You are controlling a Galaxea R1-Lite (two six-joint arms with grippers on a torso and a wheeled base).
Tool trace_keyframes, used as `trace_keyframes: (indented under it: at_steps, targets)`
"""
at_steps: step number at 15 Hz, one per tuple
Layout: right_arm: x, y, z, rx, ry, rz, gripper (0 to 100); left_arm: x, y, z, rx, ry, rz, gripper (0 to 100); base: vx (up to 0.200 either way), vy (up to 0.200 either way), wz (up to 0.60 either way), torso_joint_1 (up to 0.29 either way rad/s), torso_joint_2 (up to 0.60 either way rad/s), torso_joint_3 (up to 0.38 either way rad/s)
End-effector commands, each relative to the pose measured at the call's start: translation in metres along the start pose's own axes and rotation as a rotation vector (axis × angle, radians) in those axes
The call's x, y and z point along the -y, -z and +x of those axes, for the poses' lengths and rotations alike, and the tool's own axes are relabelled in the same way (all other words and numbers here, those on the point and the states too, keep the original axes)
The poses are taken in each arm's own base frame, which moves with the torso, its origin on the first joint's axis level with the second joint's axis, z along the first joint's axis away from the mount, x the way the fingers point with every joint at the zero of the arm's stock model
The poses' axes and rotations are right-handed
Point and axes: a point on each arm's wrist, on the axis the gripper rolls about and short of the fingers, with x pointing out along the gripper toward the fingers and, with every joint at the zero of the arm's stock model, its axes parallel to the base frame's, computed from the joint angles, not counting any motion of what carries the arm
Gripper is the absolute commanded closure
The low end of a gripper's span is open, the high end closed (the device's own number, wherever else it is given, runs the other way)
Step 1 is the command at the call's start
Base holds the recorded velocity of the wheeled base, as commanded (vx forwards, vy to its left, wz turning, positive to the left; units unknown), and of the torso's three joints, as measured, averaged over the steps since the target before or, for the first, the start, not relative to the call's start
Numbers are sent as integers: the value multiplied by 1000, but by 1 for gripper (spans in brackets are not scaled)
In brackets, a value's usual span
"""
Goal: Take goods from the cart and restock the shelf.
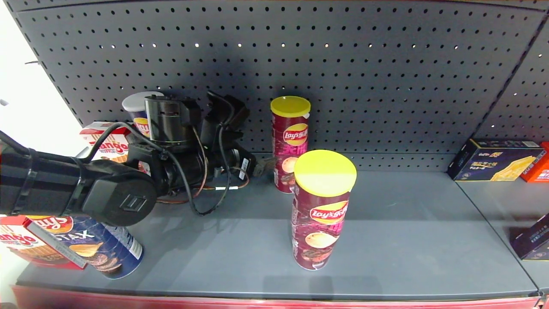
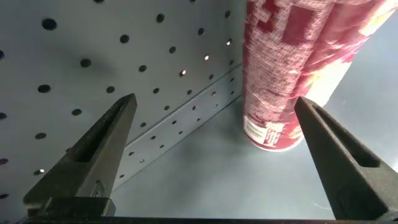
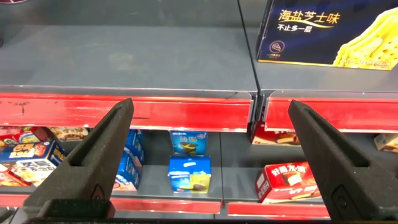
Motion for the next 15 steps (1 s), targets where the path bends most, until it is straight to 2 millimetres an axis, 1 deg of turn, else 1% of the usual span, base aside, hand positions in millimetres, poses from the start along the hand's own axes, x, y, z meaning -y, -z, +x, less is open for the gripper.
trace_keyframes:
  at_steps: [1,3,4,6,8,9,10,12,15]
  targets:
    - [0,0,0,-1,0,0,0,8,7,-12,-18,19,0,0,0,0,0,0,0,0]
    - [0,0,0,-1,0,-1,0,10,15,-17,-48,16,-2,0,0,0,0,0,0,0]
    - [0,0,0,-1,0,0,0,10,16,-17,-53,6,-2,0,0,0,0,0,0,0]
    - [0,0,0,-1,0,0,0,8,13,-16,-65,-78,1,0,0,0,0,0,0,0]
    - [0,0,0,-1,0,0,0,6,12,-10,-69,-117,3,0,0,0,0,0,0,0]
    - [0,0,0,-1,0,0,0,5,12,-4,-75,-144,5,0,0,0,0,0,0,0]
    - [0,0,0,-1,0,-1,0,5,12,-3,-75,-144,5,0,0,0,0,0,0,0]
    - [0,0,0,-1,0,0,0,8,10,7,-66,-140,8,0,0,0,0,0,0,0]
    - [0,0,0,-1,0,0,0,12,11,16,-67,-129,10,0,0,0,0,0,0,0]
